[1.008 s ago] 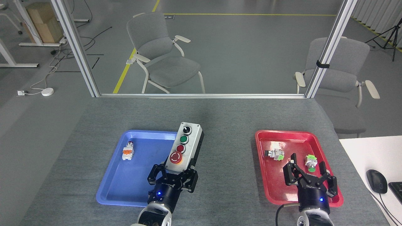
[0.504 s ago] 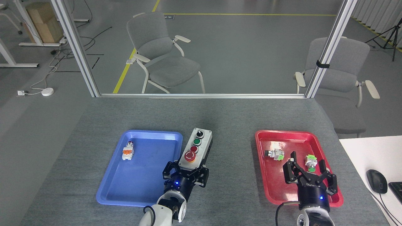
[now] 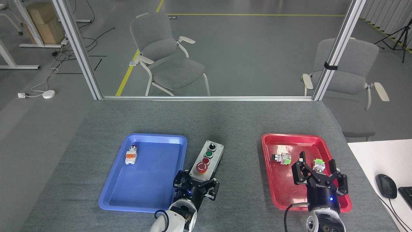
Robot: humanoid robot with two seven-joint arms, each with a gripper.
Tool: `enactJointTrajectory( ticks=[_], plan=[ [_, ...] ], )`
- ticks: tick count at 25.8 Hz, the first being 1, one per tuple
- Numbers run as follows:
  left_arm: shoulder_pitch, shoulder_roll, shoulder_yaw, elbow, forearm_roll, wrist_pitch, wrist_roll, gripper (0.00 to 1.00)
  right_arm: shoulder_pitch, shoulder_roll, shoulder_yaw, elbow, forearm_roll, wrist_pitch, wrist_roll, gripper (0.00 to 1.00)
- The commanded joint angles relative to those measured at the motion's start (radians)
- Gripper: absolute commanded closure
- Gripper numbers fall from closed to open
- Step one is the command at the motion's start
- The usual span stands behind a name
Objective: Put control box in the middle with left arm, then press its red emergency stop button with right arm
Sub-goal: 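Drag the control box off the blue tray toward the table middle, then release the control box and pull the left gripper back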
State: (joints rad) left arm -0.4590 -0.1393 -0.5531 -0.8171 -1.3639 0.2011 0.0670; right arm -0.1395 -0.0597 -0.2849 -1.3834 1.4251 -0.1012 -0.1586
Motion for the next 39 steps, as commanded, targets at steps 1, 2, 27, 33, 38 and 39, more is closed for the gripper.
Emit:
enactJointTrajectory(
  ticks=[1,2,27,33,38,39],
  plan=[
    [0.000,0.000,-0.088,-0.008,0.019,0.046,0.000,1.00,0.000,-0.002,0.000,0.001,0.000,0.005,0.001,0.00],
    [0.000,0.000,-0.093,-0.022,0.031,0.046,0.000,1.00,0.000,-0.002,0.000,0.001,0.000,0.005,0.001,0.00],
    [-0.001,0.000,-0.223,-0.034,0.140,0.046,-0.021,0.19,0.001,-0.020,-0.003,0.001,0.000,0.006,-0.001,0.00],
    [0.000,0.000,-0.226,-0.037,0.138,0.044,-0.029,0.03,0.003,-0.020,-0.003,0.001,0.000,0.006,-0.001,0.00],
    [0.079,0.018,-0.218,-0.192,0.138,0.023,-0.033,0.02,0.009,-0.019,-0.003,0.003,0.000,0.006,-0.001,0.00],
    [0.111,0.038,-0.217,-0.254,0.138,0.014,-0.033,0.02,0.009,-0.019,-0.003,0.001,0.000,0.006,-0.001,0.00]
  ],
)
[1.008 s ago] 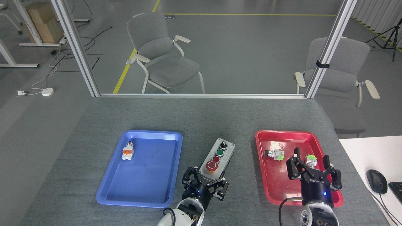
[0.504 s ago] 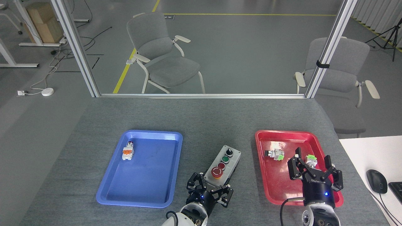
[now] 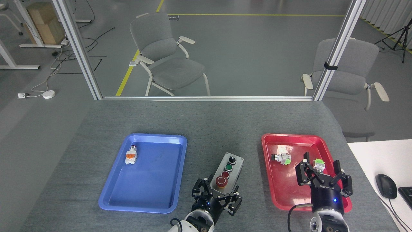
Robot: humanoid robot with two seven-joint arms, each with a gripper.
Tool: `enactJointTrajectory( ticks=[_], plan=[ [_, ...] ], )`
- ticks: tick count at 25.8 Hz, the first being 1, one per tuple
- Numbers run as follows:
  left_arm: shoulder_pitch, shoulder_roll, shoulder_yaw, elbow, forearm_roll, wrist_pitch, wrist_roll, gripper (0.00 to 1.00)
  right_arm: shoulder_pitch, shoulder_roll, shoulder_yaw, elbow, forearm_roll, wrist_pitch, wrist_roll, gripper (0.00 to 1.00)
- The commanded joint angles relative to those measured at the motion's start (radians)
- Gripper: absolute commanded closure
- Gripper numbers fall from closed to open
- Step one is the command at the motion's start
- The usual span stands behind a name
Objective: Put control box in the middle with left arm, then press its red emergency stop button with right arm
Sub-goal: 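Release the control box and pull the left gripper back, then move the right gripper from the red tray toward the control box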
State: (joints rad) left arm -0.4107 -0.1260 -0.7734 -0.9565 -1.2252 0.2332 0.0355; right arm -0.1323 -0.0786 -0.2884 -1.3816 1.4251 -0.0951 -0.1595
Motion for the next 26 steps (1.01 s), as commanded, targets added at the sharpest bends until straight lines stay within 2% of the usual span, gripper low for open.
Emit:
enactJointTrajectory(
  ticks=[1,4,7,9,11,14,16,18,20,26],
  plan=[
    [0.098,0.074,0.005,-0.180,0.000,-0.026,-0.002,0.02,0.002,0.000,0.000,0.000,0.000,0.000,0.000,0.00],
    [0.191,0.201,0.005,-0.363,0.001,-0.043,-0.003,0.02,0.000,-0.001,0.000,0.000,0.000,0.002,0.000,0.01],
    [0.273,0.263,0.031,-0.490,0.001,-0.046,-0.003,0.02,0.000,-0.001,-0.001,0.001,0.000,0.002,0.000,0.01],
    [0.311,0.312,0.075,-0.561,0.001,-0.052,-0.003,0.02,0.000,-0.001,0.000,0.001,0.000,0.003,-0.002,0.06],
    [0.345,0.344,0.114,-0.620,0.003,-0.074,-0.003,0.02,0.000,-0.003,0.000,0.001,0.000,0.002,-0.002,0.26],
    [0.402,0.375,0.246,-0.682,0.003,-0.120,-0.002,0.02,-0.012,-0.018,0.002,0.012,0.000,-0.009,0.000,0.77],
    [0.409,0.368,0.361,-0.682,0.004,-0.160,0.000,0.01,-0.027,-0.064,0.011,0.027,0.002,-0.012,0.000,0.98],
    [0.398,0.356,0.474,-0.670,0.006,-0.181,0.000,0.01,-0.046,-0.087,0.026,0.044,0.000,-0.021,0.000,1.00],
    [0.369,0.339,0.548,-0.643,0.013,-0.187,0.000,0.01,-0.076,-0.087,0.069,0.053,0.003,-0.057,-0.002,1.00],
    [0.267,0.329,0.638,-0.568,0.027,-0.187,0.011,0.01,-0.112,-0.084,0.267,0.058,0.003,-0.075,0.001,1.00]
  ],
)
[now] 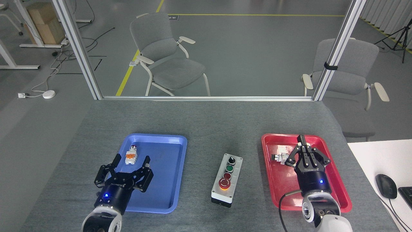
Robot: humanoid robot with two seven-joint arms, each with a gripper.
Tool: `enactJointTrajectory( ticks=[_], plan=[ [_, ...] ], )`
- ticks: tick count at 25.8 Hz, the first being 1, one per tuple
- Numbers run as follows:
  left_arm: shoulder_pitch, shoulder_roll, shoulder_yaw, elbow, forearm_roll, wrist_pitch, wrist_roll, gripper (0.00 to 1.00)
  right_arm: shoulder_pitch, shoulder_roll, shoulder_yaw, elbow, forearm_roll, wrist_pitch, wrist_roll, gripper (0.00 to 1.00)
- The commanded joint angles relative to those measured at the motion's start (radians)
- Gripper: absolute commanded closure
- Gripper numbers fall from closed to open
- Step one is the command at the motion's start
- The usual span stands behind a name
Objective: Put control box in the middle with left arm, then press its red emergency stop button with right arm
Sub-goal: 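Move the right gripper from the red tray toward the control box, then press the red button on the control box with the right gripper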
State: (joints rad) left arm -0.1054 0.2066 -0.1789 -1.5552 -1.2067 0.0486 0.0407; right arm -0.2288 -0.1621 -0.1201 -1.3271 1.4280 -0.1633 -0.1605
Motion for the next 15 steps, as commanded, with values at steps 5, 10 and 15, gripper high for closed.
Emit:
enactJointTrajectory(
  ticks=[5,10,15],
  plan=[
    [-0.046,-0.004,0.055,0.055,0.121,-0.001,0.008,0.01,-0.015,-0.005,0.292,0.036,-0.001,-0.009,0.007,1.00],
    [-0.063,0.004,0.075,0.072,0.148,-0.003,0.005,0.01,-0.014,0.001,0.399,0.092,-0.001,-0.010,0.009,1.00],
    [-0.063,-0.010,0.075,0.080,0.144,-0.001,0.016,0.01,-0.014,0.010,0.450,0.170,-0.001,-0.010,0.009,1.00]
  ],
)
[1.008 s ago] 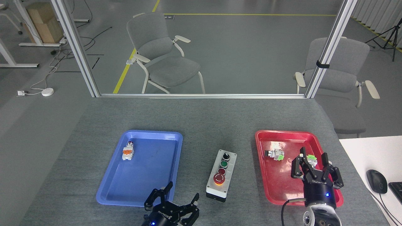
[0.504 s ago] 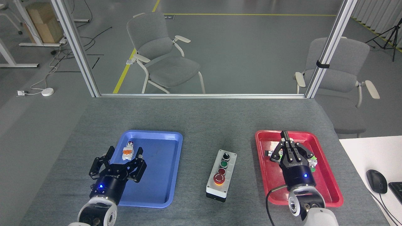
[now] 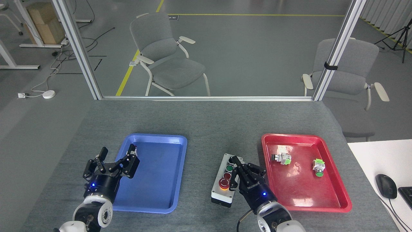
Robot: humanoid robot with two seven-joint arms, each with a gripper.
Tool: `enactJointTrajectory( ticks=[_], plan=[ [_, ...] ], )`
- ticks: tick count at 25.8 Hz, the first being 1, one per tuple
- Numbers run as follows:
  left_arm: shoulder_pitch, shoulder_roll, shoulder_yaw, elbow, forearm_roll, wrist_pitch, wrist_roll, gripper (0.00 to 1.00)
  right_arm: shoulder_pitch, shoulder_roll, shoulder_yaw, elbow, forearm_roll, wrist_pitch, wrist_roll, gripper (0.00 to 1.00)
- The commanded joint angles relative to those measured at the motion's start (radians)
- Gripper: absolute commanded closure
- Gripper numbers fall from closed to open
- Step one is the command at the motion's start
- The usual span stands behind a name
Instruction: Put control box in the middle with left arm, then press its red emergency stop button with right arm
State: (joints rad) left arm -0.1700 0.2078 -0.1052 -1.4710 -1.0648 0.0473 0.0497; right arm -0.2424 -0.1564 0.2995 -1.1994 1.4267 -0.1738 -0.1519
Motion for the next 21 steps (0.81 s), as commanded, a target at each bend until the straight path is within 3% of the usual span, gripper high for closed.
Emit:
enactJointTrajectory(
  ticks=[1,17,21],
  plan=[
    [0.000,-0.018,0.001,-0.012,0.000,0.000,0.006,0.01,0.000,0.006,0.038,0.058,0.000,0.000,0.000,1.00],
    [-0.032,-0.004,-0.002,0.001,-0.004,-0.011,-0.008,0.01,0.002,0.031,0.073,0.090,0.000,-0.001,-0.002,1.00],
    [-0.028,-0.002,-0.004,0.001,-0.004,-0.038,-0.008,0.01,0.002,0.031,0.084,0.141,0.000,0.000,-0.002,1.00]
  ],
)
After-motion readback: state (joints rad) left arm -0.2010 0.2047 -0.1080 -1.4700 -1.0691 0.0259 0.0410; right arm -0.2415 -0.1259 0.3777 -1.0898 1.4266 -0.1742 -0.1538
